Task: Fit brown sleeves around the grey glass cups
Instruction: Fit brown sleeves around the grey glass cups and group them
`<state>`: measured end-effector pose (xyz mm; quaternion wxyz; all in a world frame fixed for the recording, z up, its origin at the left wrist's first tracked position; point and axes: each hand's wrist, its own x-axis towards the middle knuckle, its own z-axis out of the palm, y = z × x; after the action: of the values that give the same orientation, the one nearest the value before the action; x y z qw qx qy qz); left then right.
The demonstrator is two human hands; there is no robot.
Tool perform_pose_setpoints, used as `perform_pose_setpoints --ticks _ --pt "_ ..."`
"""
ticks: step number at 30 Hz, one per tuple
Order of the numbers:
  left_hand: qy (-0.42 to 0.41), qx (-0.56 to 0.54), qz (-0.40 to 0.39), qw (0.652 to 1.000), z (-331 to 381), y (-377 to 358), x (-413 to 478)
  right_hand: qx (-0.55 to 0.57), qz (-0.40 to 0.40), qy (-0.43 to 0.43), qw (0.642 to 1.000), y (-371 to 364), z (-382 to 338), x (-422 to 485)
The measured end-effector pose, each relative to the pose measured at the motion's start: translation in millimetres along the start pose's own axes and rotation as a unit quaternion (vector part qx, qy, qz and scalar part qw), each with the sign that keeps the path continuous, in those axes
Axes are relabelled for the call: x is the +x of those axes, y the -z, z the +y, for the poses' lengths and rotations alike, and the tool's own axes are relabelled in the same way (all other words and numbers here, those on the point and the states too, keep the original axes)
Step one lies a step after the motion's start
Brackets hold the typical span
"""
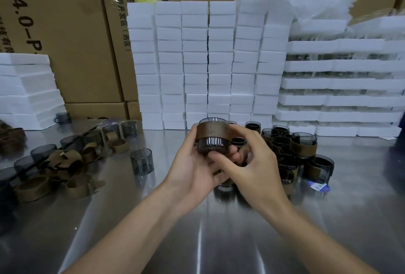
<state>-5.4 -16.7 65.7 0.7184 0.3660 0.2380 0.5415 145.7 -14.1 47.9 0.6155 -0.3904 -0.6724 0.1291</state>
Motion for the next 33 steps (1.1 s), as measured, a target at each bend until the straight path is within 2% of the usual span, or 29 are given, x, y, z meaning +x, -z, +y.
perform_pose_setpoints --ticks 4,9,15,33 --pt "0.041 -0.005 -0.004 0.999 -1 2 0 -0.048 0.002 0.003 0.999 -2 5 -3" --pt "0.055 -0.030 -0.032 0.998 -2 4 -1 -0.149 0.052 0.093 0.983 -4 5 -6" --pt "0.045 -0.053 -0.073 0.995 -6 0 -2 -0.163 0.098 0.179 0.965 -7 6 -9" --pt "0.036 -0.083 -0.115 0.989 -12 2 -3 -0.155 0.102 0.233 0.955 -5 13 -7"
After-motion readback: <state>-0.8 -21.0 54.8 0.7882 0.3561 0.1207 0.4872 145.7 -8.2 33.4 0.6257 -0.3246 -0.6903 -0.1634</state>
